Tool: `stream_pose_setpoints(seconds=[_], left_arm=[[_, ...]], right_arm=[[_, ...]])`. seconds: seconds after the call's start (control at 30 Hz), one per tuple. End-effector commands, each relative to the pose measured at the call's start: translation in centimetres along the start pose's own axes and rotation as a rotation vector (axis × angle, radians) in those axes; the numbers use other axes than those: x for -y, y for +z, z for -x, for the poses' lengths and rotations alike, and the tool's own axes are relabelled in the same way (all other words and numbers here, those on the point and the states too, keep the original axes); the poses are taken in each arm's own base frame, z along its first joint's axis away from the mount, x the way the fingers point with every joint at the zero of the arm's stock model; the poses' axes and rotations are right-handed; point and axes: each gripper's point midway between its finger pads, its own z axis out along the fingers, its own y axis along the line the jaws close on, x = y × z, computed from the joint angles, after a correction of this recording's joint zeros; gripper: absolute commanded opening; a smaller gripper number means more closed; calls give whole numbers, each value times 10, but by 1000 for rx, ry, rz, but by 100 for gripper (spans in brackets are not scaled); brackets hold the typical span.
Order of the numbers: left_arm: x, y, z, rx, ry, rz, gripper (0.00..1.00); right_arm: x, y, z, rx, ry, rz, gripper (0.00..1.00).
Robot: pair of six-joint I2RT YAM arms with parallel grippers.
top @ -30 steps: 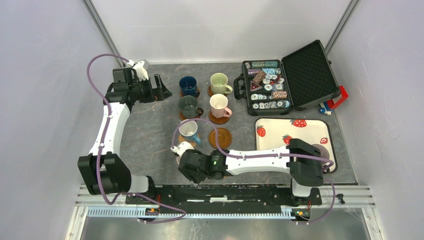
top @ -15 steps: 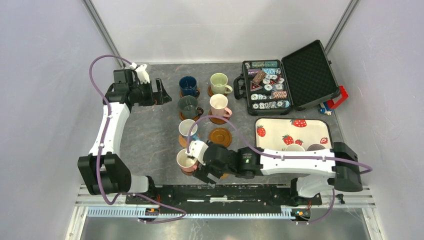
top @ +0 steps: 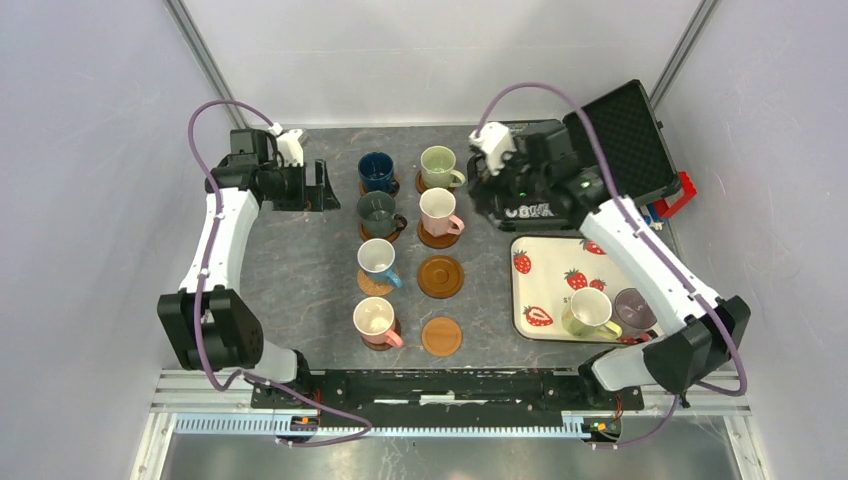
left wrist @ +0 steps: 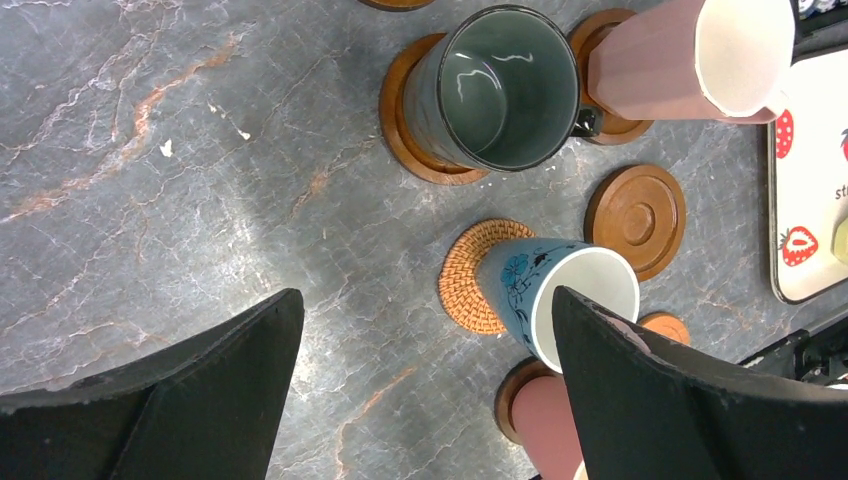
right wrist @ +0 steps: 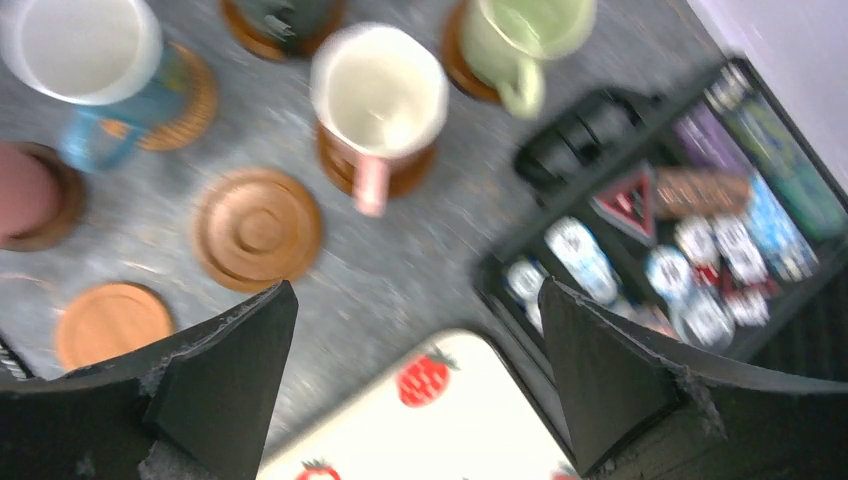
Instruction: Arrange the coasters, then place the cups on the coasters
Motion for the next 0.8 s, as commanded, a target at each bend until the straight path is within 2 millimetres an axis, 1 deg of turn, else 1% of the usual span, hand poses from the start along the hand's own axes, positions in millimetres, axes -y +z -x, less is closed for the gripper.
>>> stream_pose_setpoints(seconds=[0.0,0.03,0.1,0.17,0.2,0.3,0.37,0.4,0.47,0.53,0.57,0.67,0.7,0.77], left_arm=[[-7,-1,7,-11,45,13,100],[-7,-1,8,-11,41,13,100],[-8,1,10,-14,34,11,100],[-7,2,11,-19,28,8,100],[-7,2,11,-24,24,7,100],[-8,5,11,-38,15,3,100],[-10,8,10,-50,9,7,100],[-11,9,10,-55,8,7,100],[-14,11,7,-71,9,14,100],[-16,13,5,-82,9,21,100],[-17,13,4,-85,8,24,100],[-18,13,3,-88,9,33,100],[-18,13,3,-89,7,32,100],[-17,12,2,-88,-2,34,100]], right_arm=[[50,-40,-59,-180,-25,-8,98],[64,-53,-75,-223,-3,-16,98],[92,-80,-101,-263,50,-63,98],[112,-107,-124,-291,63,-98,98],[126,-125,-141,-327,96,-137,98],[142,-160,-185,-400,163,-141,98],[155,-186,-220,-450,212,-182,98],[159,-197,-233,-471,211,-200,98],[161,-219,-259,-517,200,-225,98],[154,-236,-287,-567,219,-232,98],[150,-245,-297,-582,227,-241,98],[127,-255,-322,-605,244,-233,98],[115,-257,-330,-610,262,-231,98],[95,-259,-341,-606,286,-240,98]])
